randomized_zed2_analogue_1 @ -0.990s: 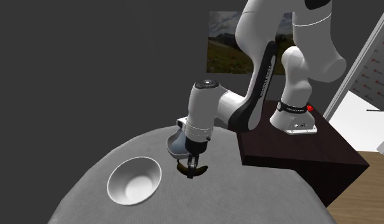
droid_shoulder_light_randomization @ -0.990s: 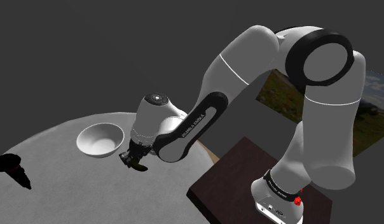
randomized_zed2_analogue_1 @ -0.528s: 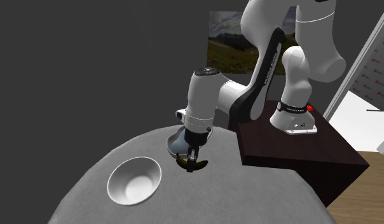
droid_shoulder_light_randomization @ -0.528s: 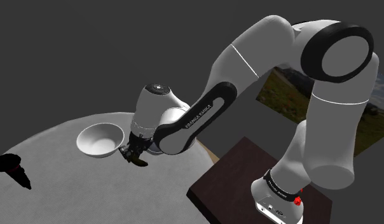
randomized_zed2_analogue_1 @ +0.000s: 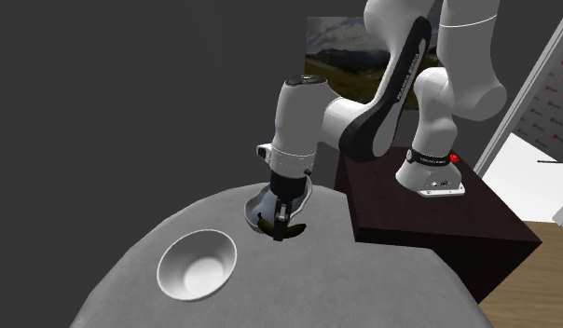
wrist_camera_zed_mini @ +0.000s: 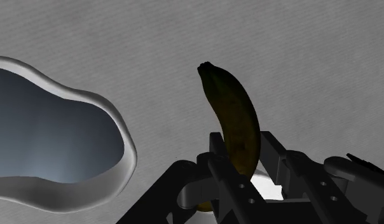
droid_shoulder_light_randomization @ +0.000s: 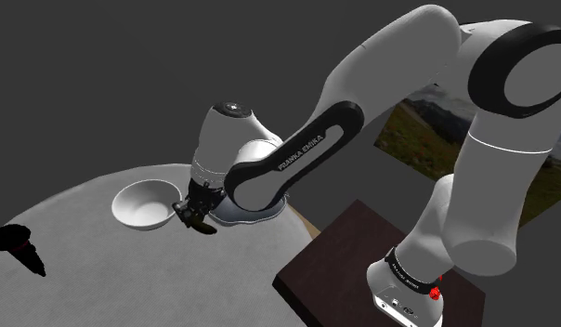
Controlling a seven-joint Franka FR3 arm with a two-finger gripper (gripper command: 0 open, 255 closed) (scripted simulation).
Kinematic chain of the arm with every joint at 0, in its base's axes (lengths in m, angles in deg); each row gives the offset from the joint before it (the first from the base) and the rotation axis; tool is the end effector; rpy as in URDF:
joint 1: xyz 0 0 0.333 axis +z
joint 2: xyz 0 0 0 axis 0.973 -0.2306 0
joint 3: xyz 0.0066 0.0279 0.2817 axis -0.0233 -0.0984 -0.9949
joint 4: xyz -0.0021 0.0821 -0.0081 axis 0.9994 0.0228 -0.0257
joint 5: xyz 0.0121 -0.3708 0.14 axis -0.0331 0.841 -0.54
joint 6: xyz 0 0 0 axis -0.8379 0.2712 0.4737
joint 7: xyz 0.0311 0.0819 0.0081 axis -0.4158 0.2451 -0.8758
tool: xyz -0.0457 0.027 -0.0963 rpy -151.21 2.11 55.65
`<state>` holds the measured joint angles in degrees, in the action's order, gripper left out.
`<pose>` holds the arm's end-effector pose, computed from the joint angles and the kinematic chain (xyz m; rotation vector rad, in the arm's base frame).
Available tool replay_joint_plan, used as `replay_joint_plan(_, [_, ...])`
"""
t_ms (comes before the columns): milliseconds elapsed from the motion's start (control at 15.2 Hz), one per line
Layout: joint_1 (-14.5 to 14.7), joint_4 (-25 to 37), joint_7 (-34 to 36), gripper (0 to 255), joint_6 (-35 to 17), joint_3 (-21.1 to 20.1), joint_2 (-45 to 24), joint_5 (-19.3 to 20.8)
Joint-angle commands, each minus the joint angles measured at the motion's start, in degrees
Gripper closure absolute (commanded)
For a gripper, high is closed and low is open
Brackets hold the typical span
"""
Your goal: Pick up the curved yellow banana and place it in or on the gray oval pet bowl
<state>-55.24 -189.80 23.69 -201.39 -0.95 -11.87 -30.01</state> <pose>0.4486 0.3434 0.2244 -2.9672 0.0272 -0.1794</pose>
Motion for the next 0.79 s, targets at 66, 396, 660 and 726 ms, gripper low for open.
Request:
replay_joint_plan(66, [-0.35,0.16,-0.41,255,1.96,-0.51,1.83,-0.80])
replay_joint_plan(396, [-5.46,-5.02,-8.24,255,1.05,-1.00,5.90,-4.96])
replay_joint_plan(660, [-10.16,-9.14,-16.71,255,0.75,-0.76,9.33,-9.36])
replay_joint_plan(726, [-11.25,-9.99,-18.87,255,0.79,-0.57,10.10,-10.44])
